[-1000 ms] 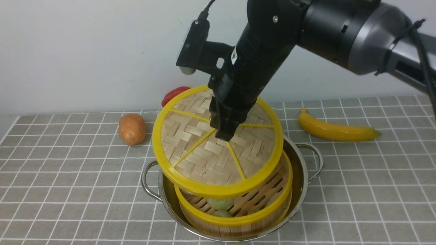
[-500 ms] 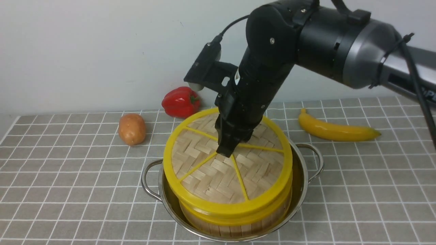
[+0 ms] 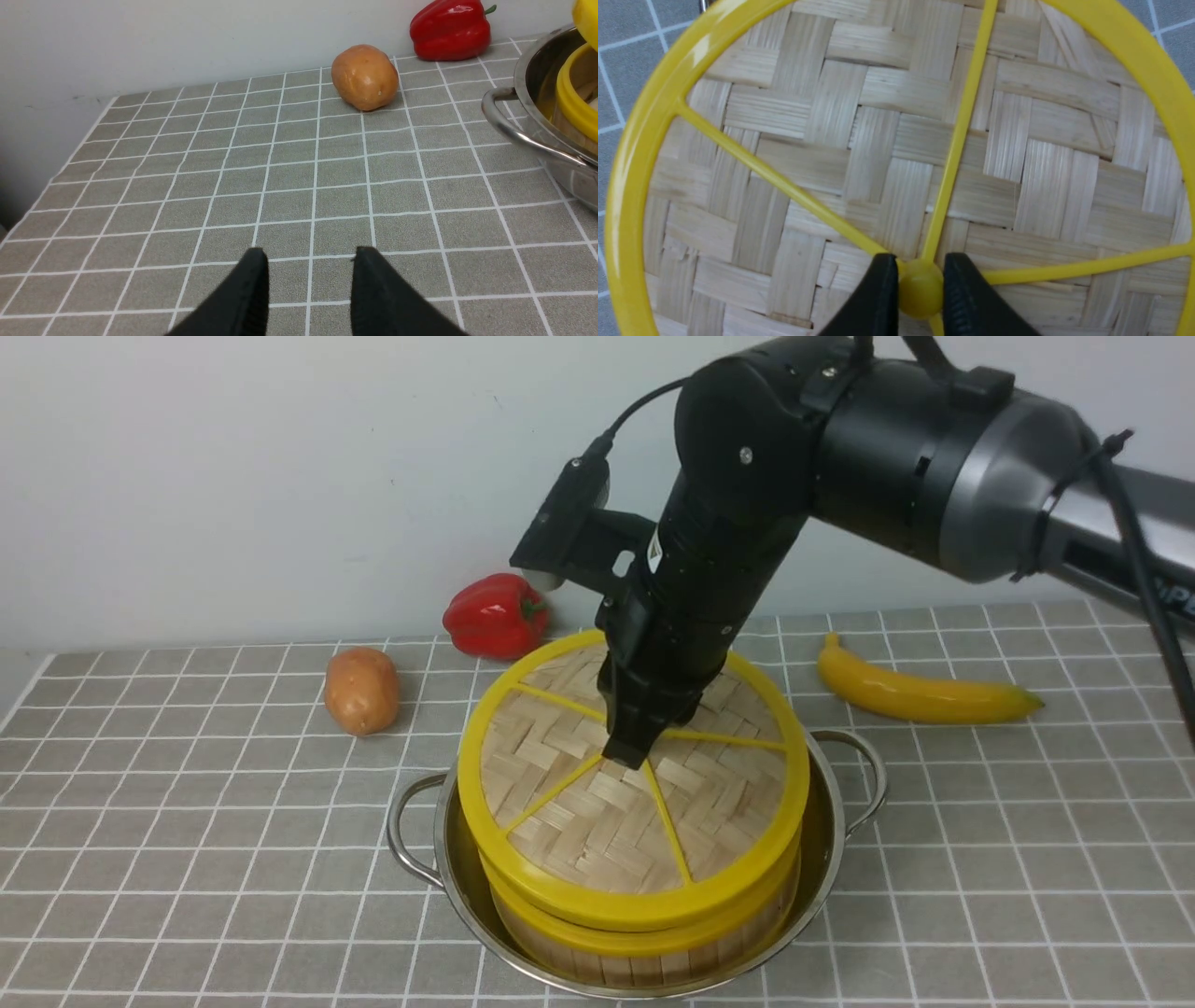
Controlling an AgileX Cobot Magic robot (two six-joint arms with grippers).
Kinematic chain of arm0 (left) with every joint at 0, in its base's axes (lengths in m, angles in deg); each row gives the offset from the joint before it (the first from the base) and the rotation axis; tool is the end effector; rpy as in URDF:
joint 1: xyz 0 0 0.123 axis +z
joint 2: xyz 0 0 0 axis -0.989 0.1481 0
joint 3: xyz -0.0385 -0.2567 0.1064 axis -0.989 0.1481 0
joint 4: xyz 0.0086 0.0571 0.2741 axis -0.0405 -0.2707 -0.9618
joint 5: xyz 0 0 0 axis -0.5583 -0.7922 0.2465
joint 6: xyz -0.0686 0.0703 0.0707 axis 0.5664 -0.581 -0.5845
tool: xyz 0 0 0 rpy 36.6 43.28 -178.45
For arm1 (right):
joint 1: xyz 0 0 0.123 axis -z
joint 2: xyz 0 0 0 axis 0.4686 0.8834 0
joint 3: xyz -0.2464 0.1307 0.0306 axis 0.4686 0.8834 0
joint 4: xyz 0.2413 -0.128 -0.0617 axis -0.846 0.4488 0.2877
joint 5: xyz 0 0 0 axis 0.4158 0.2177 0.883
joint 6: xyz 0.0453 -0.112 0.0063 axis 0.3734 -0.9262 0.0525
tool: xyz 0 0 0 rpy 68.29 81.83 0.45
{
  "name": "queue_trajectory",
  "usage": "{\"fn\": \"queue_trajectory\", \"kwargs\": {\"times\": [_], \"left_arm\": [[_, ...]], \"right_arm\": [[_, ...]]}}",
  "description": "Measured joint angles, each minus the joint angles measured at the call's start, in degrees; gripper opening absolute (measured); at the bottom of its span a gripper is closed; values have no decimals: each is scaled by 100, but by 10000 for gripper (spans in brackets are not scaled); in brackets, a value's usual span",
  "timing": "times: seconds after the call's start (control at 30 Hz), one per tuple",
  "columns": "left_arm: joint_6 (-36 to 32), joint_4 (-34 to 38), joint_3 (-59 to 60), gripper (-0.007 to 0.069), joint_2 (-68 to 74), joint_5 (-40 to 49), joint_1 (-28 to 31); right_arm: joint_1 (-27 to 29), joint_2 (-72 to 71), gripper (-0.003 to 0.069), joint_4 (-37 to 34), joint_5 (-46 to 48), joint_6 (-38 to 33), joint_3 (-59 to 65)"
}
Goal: Place the steamer in the pot on the grey tablecloth, and put the lid on the steamer.
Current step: 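Place the bamboo steamer lid onto the steamer basket in the pot with the right gripper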
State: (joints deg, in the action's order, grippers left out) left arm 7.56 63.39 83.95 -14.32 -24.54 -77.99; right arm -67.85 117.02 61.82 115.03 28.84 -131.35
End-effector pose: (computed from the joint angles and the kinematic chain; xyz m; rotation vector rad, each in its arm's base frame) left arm 0.1148 0.0077 0.1681 0.0677 1.8656 0.1420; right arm 0.3527 0.3090 0.2501 -1.5262 2.4143 0.1850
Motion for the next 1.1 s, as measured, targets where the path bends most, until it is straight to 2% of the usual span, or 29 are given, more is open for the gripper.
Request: {"fn": "queue_trajectory", "kwargs": {"times": [1.1], "left_arm": [[0,0,0,243,0,0,0]], "right_arm": [[5,484,136,-44,18,-780,-181]]}}
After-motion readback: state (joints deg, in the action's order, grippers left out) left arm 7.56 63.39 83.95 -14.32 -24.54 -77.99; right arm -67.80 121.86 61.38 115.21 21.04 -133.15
